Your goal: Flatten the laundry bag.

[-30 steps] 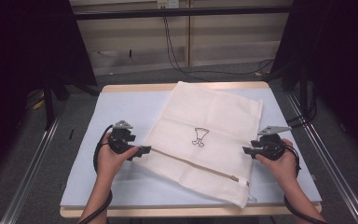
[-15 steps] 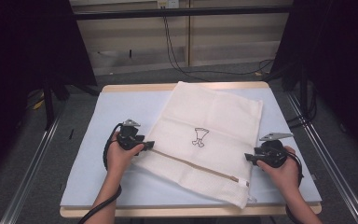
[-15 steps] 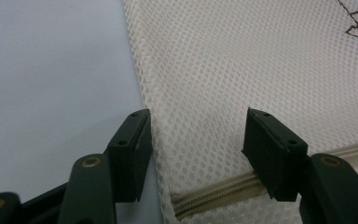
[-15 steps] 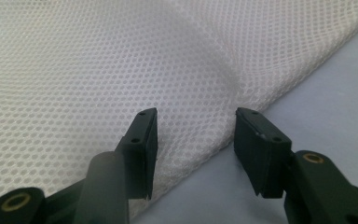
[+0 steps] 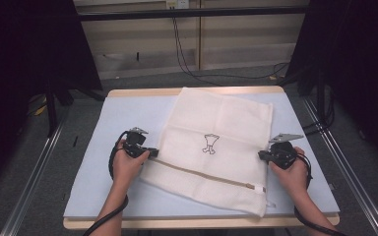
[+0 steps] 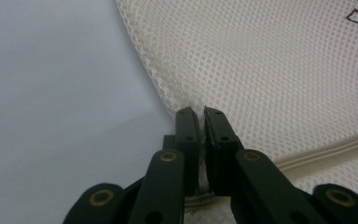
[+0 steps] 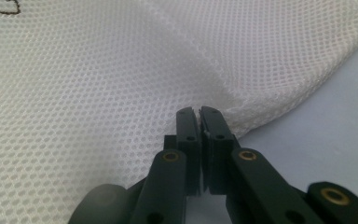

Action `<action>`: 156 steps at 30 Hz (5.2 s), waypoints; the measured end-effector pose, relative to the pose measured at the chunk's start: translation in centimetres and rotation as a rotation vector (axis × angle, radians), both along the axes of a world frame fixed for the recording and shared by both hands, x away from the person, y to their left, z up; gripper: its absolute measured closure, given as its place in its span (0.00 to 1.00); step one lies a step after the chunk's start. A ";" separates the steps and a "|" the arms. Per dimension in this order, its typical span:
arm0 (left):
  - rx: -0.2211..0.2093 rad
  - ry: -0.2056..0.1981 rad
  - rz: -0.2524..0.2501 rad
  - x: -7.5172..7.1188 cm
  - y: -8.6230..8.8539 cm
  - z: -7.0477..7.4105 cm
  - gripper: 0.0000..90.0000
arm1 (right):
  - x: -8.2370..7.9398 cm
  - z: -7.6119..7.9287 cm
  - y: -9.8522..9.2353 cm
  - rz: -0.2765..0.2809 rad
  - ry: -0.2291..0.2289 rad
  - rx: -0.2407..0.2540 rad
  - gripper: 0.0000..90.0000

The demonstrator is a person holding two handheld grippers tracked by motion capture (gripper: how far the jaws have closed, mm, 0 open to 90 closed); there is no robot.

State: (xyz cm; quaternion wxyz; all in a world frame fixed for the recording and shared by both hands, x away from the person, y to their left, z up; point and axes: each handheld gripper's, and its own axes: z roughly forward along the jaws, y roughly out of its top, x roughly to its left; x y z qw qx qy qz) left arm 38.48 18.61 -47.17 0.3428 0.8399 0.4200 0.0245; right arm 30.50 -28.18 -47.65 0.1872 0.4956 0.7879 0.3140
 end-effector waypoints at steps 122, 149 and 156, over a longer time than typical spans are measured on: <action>-0.099 -0.033 -0.183 -4.7 -5.5 3.7 0.72 | -4.8 1.6 0.1 0.264 -0.089 0.096 1.00; -0.119 0.114 -0.387 -6.6 -17.7 2.7 0.81 | -8.2 0.7 1.3 0.331 -0.069 0.064 1.00; -0.127 0.148 -0.376 -6.8 -19.0 2.7 0.77 | -8.5 0.9 1.5 0.353 -0.076 0.075 1.00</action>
